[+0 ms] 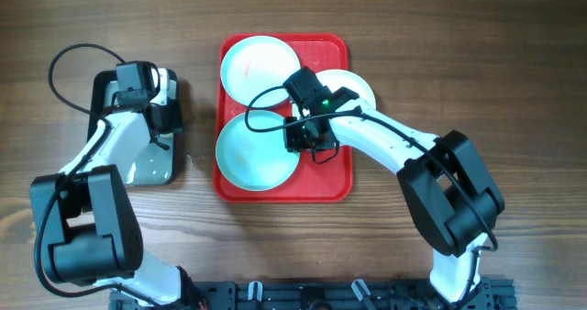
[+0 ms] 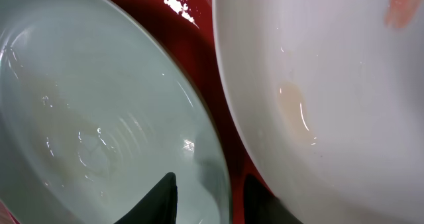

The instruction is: Clean dirty plates on tray and stack at the side

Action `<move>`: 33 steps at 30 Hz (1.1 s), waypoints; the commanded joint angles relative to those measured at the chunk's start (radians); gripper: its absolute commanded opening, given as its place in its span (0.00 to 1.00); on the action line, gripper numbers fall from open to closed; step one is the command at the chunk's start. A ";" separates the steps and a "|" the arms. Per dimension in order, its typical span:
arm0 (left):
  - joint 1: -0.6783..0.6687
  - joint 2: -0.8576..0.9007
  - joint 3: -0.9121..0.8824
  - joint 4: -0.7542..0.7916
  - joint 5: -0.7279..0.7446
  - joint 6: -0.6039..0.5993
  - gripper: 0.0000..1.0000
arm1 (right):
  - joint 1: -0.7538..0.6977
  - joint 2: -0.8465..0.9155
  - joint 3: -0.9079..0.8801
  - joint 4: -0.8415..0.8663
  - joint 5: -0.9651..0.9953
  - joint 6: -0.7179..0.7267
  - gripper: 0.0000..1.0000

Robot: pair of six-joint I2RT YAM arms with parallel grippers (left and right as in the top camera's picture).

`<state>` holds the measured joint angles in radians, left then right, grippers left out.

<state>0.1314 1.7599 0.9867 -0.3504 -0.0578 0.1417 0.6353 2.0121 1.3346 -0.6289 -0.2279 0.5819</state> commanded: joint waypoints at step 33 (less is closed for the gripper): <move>-0.143 0.004 -0.001 0.002 0.132 -0.165 0.04 | 0.006 0.011 -0.002 0.008 -0.008 -0.006 0.33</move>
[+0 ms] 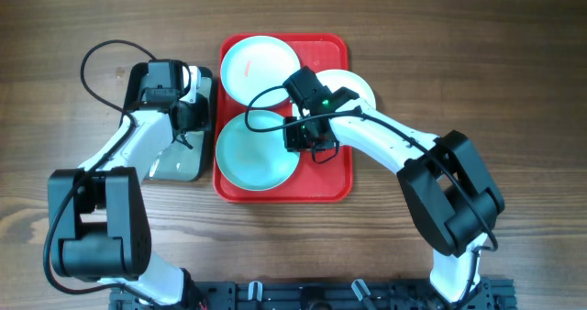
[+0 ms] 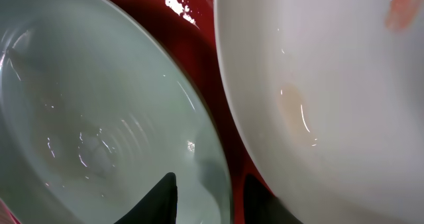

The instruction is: Clean dirty plates on tray and stack at the side

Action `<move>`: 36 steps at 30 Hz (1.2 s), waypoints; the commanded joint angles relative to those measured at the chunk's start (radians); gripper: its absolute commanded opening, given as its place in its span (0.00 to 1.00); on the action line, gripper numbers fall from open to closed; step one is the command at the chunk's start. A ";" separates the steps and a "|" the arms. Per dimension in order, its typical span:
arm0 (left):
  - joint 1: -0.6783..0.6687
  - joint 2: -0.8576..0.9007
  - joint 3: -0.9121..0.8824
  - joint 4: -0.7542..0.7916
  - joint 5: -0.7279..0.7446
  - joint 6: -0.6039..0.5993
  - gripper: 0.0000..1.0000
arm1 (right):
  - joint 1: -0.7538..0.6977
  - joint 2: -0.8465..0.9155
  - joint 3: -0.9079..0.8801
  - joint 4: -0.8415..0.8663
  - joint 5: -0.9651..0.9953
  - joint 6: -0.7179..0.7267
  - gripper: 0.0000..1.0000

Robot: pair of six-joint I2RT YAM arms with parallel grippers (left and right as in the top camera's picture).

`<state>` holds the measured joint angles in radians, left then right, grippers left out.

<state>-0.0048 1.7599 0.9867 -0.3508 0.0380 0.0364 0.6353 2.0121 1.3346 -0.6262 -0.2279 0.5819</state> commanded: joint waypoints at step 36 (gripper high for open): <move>-0.006 -0.014 0.003 -0.141 -0.137 -0.157 0.04 | 0.006 0.011 -0.002 0.005 -0.008 -0.014 0.33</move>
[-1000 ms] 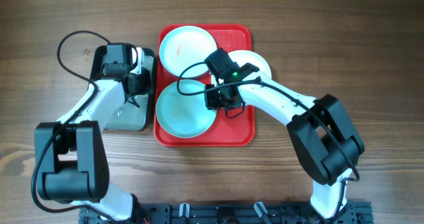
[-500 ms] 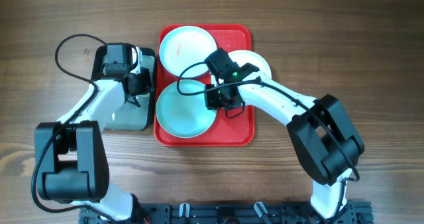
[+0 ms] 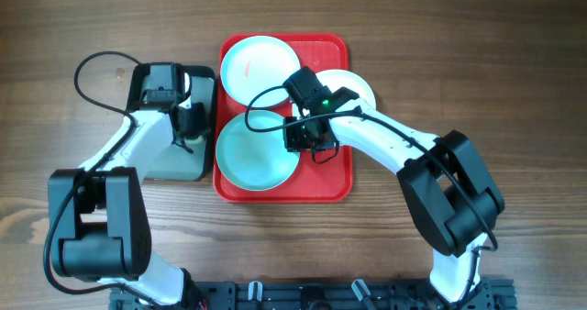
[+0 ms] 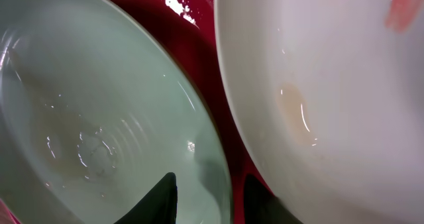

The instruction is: Clean dirty plates on tray and stack at the side

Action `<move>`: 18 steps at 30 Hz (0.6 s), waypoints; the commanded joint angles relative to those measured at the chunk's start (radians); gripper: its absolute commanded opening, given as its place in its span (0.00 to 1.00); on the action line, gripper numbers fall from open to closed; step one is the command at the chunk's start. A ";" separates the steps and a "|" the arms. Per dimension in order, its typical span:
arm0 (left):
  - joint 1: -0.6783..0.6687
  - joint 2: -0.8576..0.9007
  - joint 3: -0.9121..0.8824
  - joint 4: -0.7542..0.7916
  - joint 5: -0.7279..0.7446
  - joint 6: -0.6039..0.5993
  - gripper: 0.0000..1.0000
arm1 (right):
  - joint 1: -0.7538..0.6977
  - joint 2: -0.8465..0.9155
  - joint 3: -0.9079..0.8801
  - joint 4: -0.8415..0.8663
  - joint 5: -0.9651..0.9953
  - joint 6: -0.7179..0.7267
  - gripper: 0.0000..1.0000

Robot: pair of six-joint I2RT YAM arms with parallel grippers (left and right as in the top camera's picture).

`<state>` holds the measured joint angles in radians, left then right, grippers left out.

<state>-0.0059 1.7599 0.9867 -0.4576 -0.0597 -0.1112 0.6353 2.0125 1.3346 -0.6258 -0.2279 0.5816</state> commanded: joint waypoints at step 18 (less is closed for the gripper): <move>-0.089 -0.071 0.003 -0.115 -0.002 -0.058 0.04 | 0.006 0.011 -0.002 0.005 -0.008 -0.014 0.33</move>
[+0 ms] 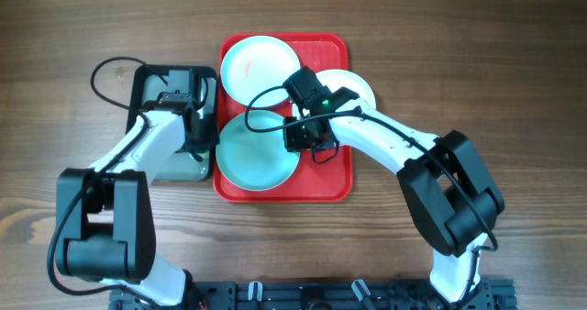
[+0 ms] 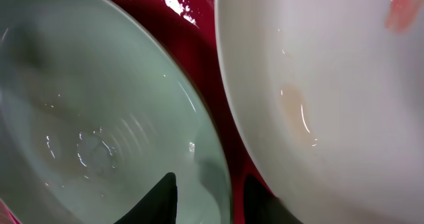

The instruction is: Clean dirty plates on tray and stack at the side

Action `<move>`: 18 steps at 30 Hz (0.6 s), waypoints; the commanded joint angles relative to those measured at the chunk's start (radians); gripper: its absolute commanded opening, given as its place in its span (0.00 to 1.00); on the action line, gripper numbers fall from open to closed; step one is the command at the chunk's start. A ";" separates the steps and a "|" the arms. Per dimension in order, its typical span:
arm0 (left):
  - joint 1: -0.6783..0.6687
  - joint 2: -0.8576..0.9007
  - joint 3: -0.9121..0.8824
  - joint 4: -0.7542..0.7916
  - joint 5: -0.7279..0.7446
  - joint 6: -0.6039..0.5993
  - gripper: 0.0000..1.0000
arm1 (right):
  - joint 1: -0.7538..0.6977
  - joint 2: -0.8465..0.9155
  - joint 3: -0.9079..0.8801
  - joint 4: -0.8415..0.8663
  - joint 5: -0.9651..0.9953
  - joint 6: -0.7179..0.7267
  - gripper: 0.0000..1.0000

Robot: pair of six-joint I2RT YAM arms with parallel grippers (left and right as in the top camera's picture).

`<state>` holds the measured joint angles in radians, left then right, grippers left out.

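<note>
A red tray point(image 1: 330, 186) carries three plates. The pale green plate point(image 1: 252, 154) lies at its front left. My right gripper point(image 1: 301, 143) is shut on that plate's right rim point(image 2: 218, 151), one finger inside the plate, the other over the red tray floor point(image 2: 199, 58). The white plate point(image 2: 331, 105) beside it has a brownish spot and an orange smear. Another white plate point(image 1: 260, 62) sits at the tray's back left. My left gripper point(image 1: 197, 131) rests on the right edge of a dark-rimmed grey mat point(image 1: 170, 159), its fingers hard to make out.
The mat lies directly against the red tray's left side. Bare wooden table point(image 1: 459, 53) surrounds tray and mat. A black rail point(image 1: 312, 296) runs along the table's front edge.
My left gripper has shifted slightly right and toward the front, up to the green plate's left rim. The mat sits a touch closer to the tray. My right gripper is unchanged.
The mat first lay well left of the tray with my left gripper on its right edge. At each later moment mat and gripper stood further right, and now the mat abuts the tray. My right gripper stayed on the green plate's rim throughout.
</note>
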<state>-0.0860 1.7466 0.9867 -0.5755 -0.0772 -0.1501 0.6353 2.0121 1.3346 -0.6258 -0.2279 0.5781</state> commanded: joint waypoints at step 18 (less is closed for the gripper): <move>-0.005 -0.246 0.088 0.006 -0.207 -0.182 0.04 | 0.006 0.011 -0.001 0.005 -0.009 -0.032 0.34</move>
<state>-0.0910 1.6001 1.0153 -0.5503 -0.2508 -0.2226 0.6353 2.0125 1.3346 -0.6258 -0.2279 0.5709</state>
